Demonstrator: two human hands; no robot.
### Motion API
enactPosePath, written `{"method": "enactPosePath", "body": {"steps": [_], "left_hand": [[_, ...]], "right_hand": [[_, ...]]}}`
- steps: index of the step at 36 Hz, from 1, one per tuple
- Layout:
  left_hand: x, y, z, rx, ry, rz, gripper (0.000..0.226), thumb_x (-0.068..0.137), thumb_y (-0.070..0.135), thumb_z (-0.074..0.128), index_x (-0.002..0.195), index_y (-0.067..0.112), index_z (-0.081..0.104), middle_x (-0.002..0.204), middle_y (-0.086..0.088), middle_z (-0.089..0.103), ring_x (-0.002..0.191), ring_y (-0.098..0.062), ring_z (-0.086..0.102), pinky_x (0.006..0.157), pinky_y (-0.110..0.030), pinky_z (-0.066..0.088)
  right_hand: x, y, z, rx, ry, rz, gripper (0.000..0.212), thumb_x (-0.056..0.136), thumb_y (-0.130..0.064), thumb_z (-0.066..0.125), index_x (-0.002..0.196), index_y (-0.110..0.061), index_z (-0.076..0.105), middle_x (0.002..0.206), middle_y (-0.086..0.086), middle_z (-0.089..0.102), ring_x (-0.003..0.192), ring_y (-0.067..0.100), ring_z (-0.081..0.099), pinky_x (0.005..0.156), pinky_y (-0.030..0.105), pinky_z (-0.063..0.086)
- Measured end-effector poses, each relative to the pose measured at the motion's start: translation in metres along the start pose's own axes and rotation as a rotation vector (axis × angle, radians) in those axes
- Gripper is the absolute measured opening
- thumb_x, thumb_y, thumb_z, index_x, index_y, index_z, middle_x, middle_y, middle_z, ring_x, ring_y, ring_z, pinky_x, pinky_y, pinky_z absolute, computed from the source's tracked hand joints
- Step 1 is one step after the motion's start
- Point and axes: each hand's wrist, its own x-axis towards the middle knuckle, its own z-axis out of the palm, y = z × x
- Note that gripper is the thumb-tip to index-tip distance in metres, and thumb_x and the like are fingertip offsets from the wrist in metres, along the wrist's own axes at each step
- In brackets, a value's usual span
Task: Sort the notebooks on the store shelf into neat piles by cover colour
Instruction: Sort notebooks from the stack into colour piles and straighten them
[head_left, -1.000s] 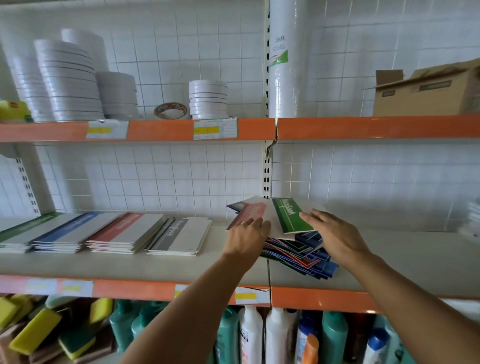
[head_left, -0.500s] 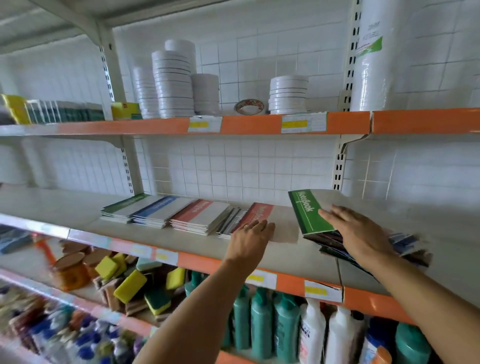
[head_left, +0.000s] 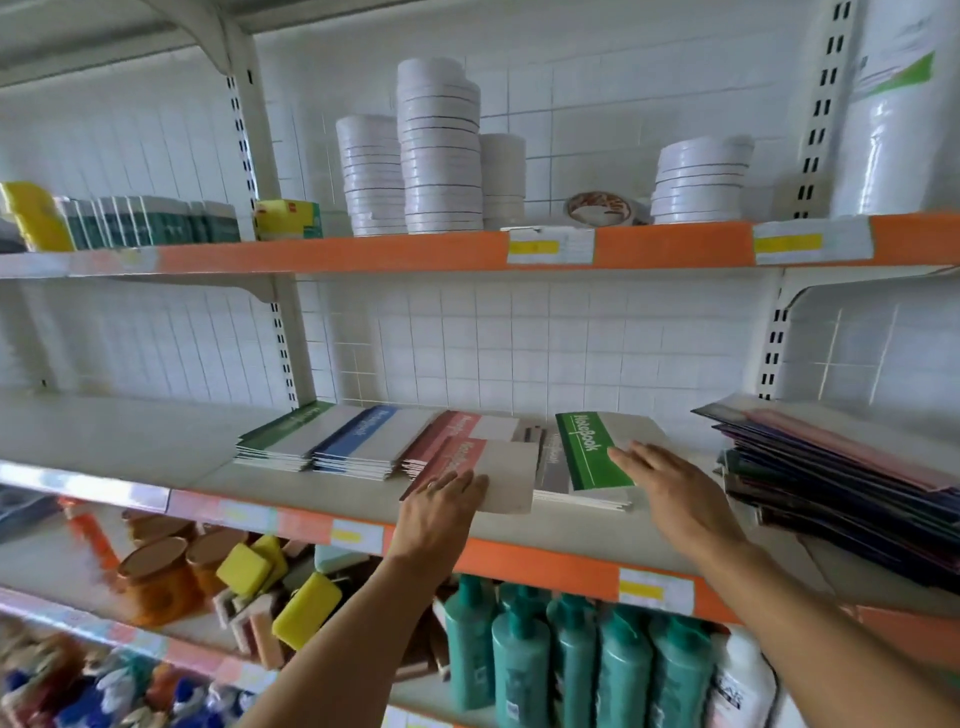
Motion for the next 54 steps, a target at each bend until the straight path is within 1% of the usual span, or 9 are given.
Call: {"method": "enactPosePath", "body": {"steps": [7, 18, 23, 27, 31, 35, 39, 49, 54], "left_hand": [[0.005, -0.033, 0.009, -0.01, -0.005, 0.037, 0.047, 0.068, 0.018, 0.031, 0.079, 0.022, 0.077, 0.075, 0.005, 0.073, 0.065, -0.013, 0.071, 0.047, -0.022, 0.052], [0.04, -0.058, 0.05, -0.012, -0.007, -0.008, 0.03, 0.06, 0.011, 0.06, 0.084, 0.019, 0.076, 0.078, 0.003, 0.073, 0.067, -0.016, 0.071, 0.048, -0.022, 0.052], [0.054, -0.067, 0.069, -0.023, -0.168, -0.072, 0.045, 0.102, 0.014, 0.029, 0.146, 0.022, 0.037, 0.151, 0.0, 0.037, 0.139, -0.018, 0.034, 0.107, -0.027, 0.03], [0.064, -0.078, 0.08, -0.108, -0.092, -0.047, 0.04, 0.083, 0.008, 0.044, 0.108, 0.021, 0.072, 0.109, 0.0, 0.071, 0.098, -0.015, 0.069, 0.072, -0.023, 0.054], [0.072, -0.093, 0.096, -0.033, -0.092, 0.027, 0.043, 0.07, 0.014, 0.035, 0.081, 0.024, 0.076, 0.078, 0.008, 0.073, 0.068, -0.011, 0.07, 0.046, -0.019, 0.05], [0.08, -0.105, 0.109, -0.104, -0.094, 0.045, 0.042, 0.079, 0.011, 0.041, 0.105, 0.022, 0.072, 0.095, 0.004, 0.073, 0.088, -0.015, 0.071, 0.061, -0.023, 0.054], [0.086, -0.117, 0.121, -0.144, -0.274, 0.068, 0.056, 0.1, 0.045, 0.037, 0.15, 0.023, 0.024, 0.148, 0.0, 0.04, 0.139, -0.021, 0.033, 0.103, -0.035, 0.037], [0.092, -0.15, 0.127, -0.137, -0.222, 0.189, 0.066, 0.095, 0.062, 0.027, 0.147, 0.022, 0.027, 0.148, -0.003, 0.039, 0.136, -0.023, 0.035, 0.104, -0.035, 0.034], [0.081, -0.171, 0.119, -0.166, -0.133, 0.145, 0.054, 0.097, 0.057, 0.029, 0.137, 0.022, 0.039, 0.14, -0.001, 0.047, 0.127, -0.02, 0.045, 0.101, -0.032, 0.037]], "right_hand": [[0.017, -0.03, -0.006, 0.026, -0.222, 0.092, 0.076, 0.091, 0.012, 0.033, 0.153, -0.027, 0.014, 0.159, -0.001, 0.018, 0.143, 0.013, 0.024, 0.111, 0.023, 0.026], [0.057, -0.047, 0.037, 0.157, -0.189, 0.1, 0.069, 0.094, 0.006, 0.03, 0.152, -0.027, 0.015, 0.158, -0.001, 0.021, 0.143, 0.013, 0.026, 0.109, 0.023, 0.028], [0.07, -0.048, 0.073, 0.19, -0.112, 0.079, 0.067, 0.082, 0.016, 0.043, 0.141, -0.015, 0.046, 0.142, 0.012, 0.049, 0.128, 0.029, 0.049, 0.098, 0.037, 0.045], [0.084, -0.05, 0.088, 0.129, -0.103, 0.098, 0.077, 0.045, 0.026, 0.072, 0.113, -0.011, 0.071, 0.107, 0.015, 0.07, 0.09, 0.031, 0.07, 0.065, 0.038, 0.058], [0.096, -0.054, 0.096, 0.075, -0.073, 0.111, 0.084, 0.039, 0.029, 0.071, 0.114, -0.01, 0.07, 0.108, 0.014, 0.07, 0.091, 0.031, 0.07, 0.065, 0.039, 0.058], [0.104, -0.065, 0.1, 0.094, -0.018, 0.154, 0.078, 0.064, 0.027, 0.059, 0.132, -0.011, 0.057, 0.132, 0.015, 0.058, 0.117, 0.034, 0.059, 0.088, 0.044, 0.052], [0.112, -0.074, 0.099, 0.129, -0.103, 0.215, 0.074, 0.08, 0.02, 0.046, 0.144, -0.017, 0.041, 0.148, 0.009, 0.041, 0.134, 0.027, 0.043, 0.105, 0.038, 0.04], [0.116, -0.111, 0.105, 0.025, -0.024, 0.295, 0.075, 0.047, 0.028, 0.07, 0.114, -0.006, 0.069, 0.108, 0.02, 0.069, 0.091, 0.037, 0.07, 0.069, 0.045, 0.057], [0.116, -0.129, 0.098, 0.046, -0.005, 0.259, 0.071, 0.061, 0.024, 0.064, 0.124, -0.009, 0.064, 0.12, 0.018, 0.065, 0.105, 0.035, 0.065, 0.082, 0.043, 0.055]]}}
